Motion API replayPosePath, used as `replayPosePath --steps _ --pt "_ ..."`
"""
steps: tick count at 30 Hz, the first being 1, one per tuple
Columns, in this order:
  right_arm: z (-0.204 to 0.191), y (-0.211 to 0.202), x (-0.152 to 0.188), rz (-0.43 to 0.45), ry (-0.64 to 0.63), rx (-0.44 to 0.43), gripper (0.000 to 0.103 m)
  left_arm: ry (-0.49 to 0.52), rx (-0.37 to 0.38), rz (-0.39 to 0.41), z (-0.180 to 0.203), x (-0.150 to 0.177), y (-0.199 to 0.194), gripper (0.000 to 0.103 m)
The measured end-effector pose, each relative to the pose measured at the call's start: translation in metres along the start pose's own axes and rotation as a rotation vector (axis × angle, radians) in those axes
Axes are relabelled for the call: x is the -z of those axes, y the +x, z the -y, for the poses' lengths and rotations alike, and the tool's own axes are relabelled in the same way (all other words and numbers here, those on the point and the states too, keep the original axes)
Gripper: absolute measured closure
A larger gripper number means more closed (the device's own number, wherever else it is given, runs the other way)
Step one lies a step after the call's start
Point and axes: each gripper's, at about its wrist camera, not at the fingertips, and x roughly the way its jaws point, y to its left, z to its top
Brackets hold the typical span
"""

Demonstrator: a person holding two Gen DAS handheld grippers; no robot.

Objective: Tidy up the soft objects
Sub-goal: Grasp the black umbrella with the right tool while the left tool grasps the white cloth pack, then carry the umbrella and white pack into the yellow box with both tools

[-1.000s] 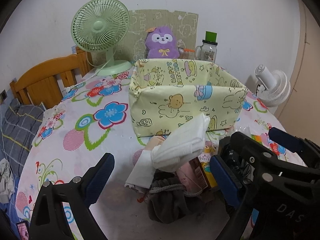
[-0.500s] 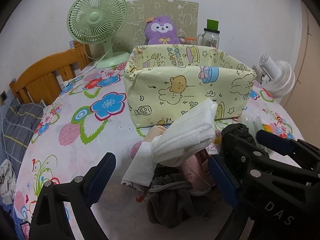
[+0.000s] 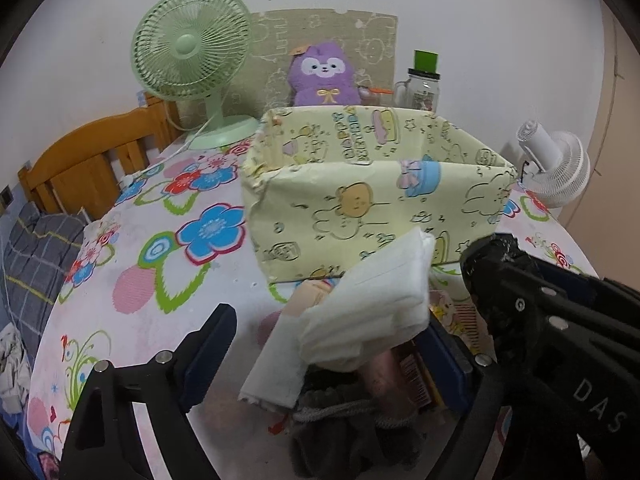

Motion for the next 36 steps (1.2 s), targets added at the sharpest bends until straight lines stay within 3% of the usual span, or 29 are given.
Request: replayPosePath --steps 7,10,12,18,24,36 --pt "0.007 0.006 -0.006 -0.006 0.012 0.012 0.063 0.053 0.023 0.038 0.013 -0.008 0.004 0.028" --pt "0.009 0.009 -0.007 -0.009 0.019 0.017 0.063 0.081 0.020 0.056 0.018 -0.012 0.005 0.040" --pt "0.010 0.010 -0.008 -0.011 0.021 0.018 0.063 0.085 0.036 0.041 0.019 -0.014 0.009 0.056" --pt "0.010 0.010 -0.008 -0.012 0.021 0.018 0.062 0.075 0.090 -0.006 0.020 -0.015 0.019 0.077" --pt "0.008 0.006 -0.008 0.000 0.017 0.015 0.062 0.029 0.121 -0.010 0.016 -0.017 0.009 0.083" --pt "-0.002 -0.021 -0.004 0.044 0.005 0.007 0.062 0.056 0.116 0.037 0.019 -0.017 -0.023 0.086"
